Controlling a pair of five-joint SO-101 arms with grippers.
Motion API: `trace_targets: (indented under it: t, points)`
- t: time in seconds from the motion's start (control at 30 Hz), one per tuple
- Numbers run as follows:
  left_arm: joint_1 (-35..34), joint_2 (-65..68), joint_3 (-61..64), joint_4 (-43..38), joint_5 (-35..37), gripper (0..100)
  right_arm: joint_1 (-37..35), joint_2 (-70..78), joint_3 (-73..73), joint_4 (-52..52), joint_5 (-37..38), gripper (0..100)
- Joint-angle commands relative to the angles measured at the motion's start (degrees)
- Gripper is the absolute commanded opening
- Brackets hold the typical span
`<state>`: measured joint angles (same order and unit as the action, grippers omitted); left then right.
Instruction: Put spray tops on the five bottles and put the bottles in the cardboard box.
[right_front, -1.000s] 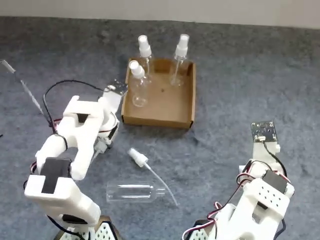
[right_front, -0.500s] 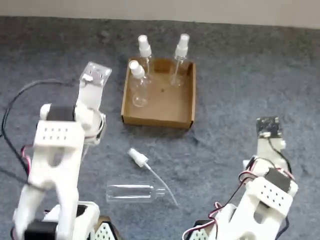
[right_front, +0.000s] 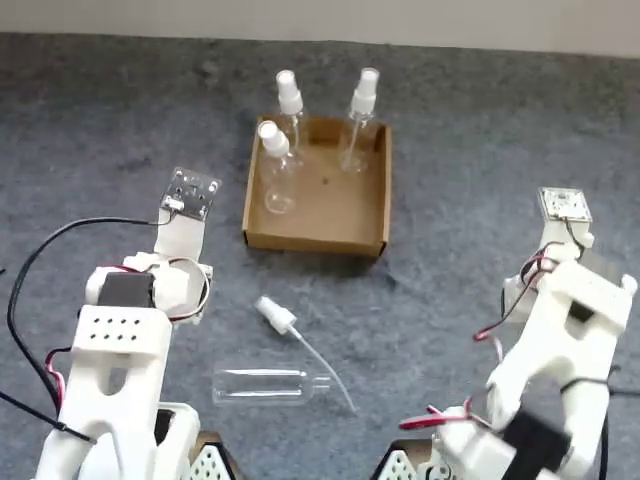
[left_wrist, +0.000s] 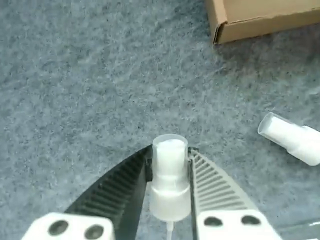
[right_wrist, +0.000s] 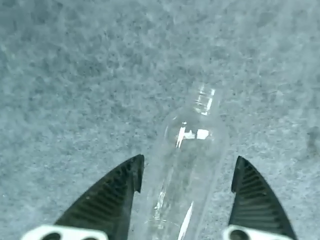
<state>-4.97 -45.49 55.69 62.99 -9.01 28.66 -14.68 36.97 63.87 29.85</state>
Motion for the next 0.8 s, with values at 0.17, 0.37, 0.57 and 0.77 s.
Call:
trace_targets:
  t: [0.17,0.37,0.57,0.77]
  points:
    - [1.2,-1.8,0.5,-1.8,0.4,0,-1.8,10.7,-3.7,-6.5,-3.1,23.1]
    - [1.2,-1.8,0.5,-1.8,0.4,0,-1.9,14.3,-4.1,-7.4,-3.0,13.2]
    - [1.2,-2.2,0.0,-1.8,0.5,0,-5.8,13.5,-4.4,-9.8,-1.9,3.6]
    - [1.3,-2.2,-8.7,-1.4,4.7,0,-12.2,0.8,-5.0,-4.3,-0.9,0.3]
